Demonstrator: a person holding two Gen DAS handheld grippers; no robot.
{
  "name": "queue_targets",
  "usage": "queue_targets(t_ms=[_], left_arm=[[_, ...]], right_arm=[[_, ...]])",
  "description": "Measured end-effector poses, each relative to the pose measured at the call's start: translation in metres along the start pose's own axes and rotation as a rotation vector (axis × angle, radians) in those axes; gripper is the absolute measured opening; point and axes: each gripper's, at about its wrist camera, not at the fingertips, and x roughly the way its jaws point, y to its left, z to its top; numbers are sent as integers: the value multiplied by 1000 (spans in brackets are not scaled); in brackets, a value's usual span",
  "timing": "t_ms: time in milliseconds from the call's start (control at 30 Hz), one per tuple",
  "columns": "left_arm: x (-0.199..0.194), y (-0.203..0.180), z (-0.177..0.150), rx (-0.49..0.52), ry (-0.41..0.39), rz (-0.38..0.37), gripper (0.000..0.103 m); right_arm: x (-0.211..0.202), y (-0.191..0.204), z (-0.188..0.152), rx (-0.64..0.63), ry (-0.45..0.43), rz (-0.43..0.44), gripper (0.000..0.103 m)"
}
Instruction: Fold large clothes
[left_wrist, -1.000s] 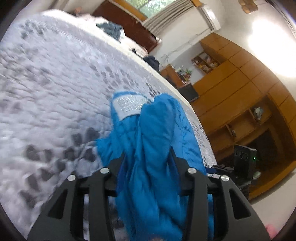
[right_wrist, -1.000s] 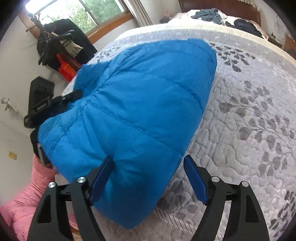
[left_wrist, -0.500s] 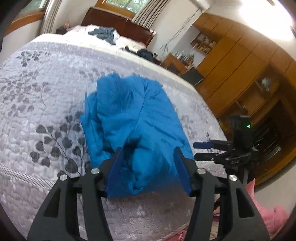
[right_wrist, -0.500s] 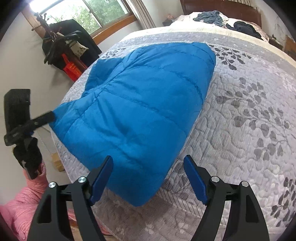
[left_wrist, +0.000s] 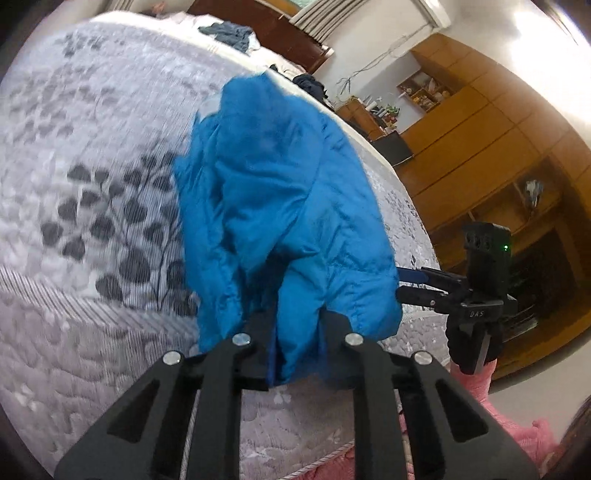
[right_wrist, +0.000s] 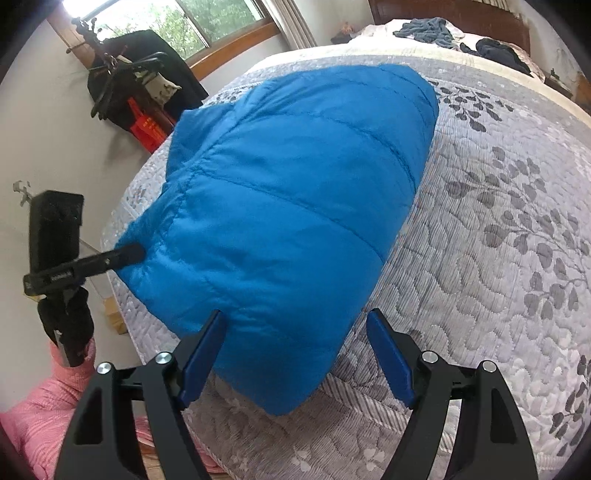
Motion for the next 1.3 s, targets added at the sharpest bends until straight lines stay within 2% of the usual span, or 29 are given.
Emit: queue_targets(t_ms=[200,333,533,767,900,1000,1133,1200,1300], left_arm=[[13,10,-9,0,12,15,19],[20,11,-12,24,9,26,20],[26,19,-14,-9,-15,-13,20],[20,8,-11,6,-11,15,22],[-1,-12,-4,76,-46,59,25],[-25,-35,7,159,-121,107,29],[-30,-65,41,254,-191,147,30],[-19,-76,57,282,-183,154,30],[9,-82,76,306,-130,162,30]], right_arm=[[10,-2,0,3,20,13,80],[19,-3,-1,-3,18,5,85],[34,-17,-5,51,26,70,86],[31,-24,-9,73,9,92,87],[14,-25,-12,81,-16,87,84],[-14,-23,-10,61,-75,41,83],[-36,-13,5,20,-131,24,83],[-37,-4,12,-1,-140,13,83],[-23,6,19,-21,-106,28,83]])
